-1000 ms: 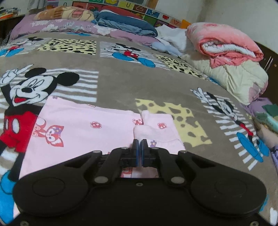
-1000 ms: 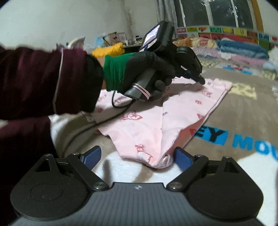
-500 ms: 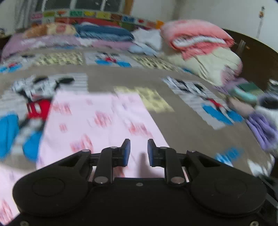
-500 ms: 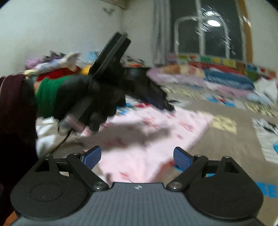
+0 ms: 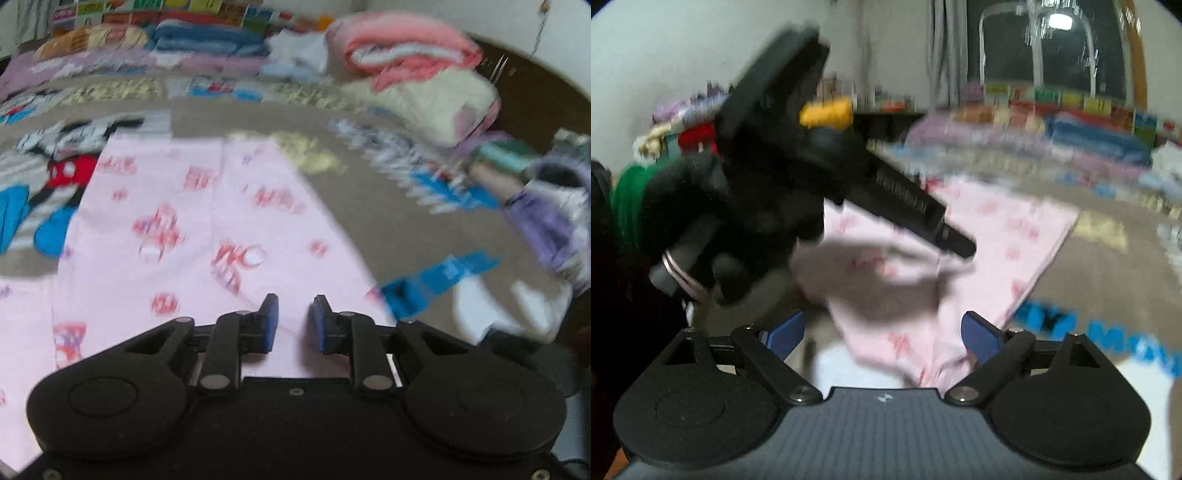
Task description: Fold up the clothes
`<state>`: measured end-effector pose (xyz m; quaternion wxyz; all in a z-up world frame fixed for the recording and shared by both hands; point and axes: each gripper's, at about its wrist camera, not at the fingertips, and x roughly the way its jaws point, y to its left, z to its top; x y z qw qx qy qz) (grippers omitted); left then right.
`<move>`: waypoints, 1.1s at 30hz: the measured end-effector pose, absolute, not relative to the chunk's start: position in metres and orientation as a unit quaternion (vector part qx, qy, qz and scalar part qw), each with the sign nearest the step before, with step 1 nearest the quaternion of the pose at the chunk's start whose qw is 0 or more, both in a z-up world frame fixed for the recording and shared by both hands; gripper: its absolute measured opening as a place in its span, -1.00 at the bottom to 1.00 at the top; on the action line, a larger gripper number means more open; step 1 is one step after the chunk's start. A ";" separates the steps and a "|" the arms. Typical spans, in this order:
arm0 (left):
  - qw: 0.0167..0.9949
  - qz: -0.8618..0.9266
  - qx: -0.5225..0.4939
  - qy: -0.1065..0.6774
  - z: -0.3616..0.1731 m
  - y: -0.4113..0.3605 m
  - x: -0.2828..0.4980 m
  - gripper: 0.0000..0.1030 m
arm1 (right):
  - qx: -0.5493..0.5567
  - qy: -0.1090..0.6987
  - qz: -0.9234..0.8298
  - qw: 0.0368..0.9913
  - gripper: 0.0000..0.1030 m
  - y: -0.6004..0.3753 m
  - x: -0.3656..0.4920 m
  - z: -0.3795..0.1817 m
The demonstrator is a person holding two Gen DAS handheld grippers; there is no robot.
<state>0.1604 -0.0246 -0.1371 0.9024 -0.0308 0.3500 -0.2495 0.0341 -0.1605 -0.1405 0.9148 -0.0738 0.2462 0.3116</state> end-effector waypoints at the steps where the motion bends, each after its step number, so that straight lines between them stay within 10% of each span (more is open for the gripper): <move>1: 0.903 -0.249 -0.044 0.348 -0.135 -0.021 0.160 -0.65 | -0.086 0.247 0.309 0.914 0.79 -0.157 0.033 -0.141; 7: 0.915 -0.238 -0.085 0.316 -0.118 0.004 0.146 -0.54 | -0.085 0.214 0.309 0.923 0.77 -0.156 0.016 -0.122; 18: 0.928 -0.156 -0.183 0.286 -0.099 0.080 0.115 0.31 | 0.051 0.225 0.321 0.919 0.78 -0.168 0.010 -0.111; 33: 0.842 0.067 -0.478 0.239 -0.142 0.264 0.075 0.31 | 0.249 0.264 0.316 0.877 0.78 -0.176 0.043 -0.127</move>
